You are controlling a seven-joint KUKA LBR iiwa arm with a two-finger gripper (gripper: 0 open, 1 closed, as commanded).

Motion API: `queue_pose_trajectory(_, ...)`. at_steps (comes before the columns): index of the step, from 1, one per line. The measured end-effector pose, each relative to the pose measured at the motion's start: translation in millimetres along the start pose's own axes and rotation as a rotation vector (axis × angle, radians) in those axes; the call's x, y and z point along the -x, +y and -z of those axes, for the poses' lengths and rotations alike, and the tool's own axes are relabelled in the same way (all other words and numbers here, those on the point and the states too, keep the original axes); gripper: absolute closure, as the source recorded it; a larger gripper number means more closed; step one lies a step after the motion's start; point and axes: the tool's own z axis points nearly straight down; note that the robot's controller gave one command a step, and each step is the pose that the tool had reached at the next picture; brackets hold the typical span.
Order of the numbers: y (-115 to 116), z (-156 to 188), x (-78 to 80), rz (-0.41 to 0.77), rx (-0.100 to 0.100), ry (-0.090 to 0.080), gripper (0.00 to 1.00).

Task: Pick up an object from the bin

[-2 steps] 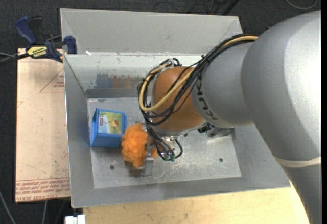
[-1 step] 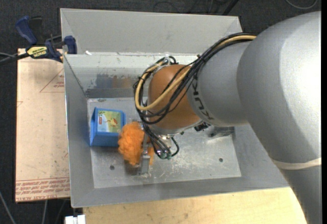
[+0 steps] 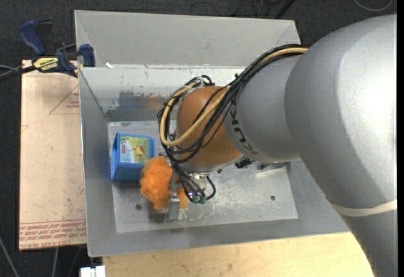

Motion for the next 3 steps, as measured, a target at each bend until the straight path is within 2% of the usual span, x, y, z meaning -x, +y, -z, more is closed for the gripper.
queue_pose_trajectory(1,-2.0,-0.8,-1.7,0.004,0.003,-0.001,1.00)
queue_pose_trajectory(3,-4.4,2.2,-1.2,0.005,0.002,0.001,1.00)
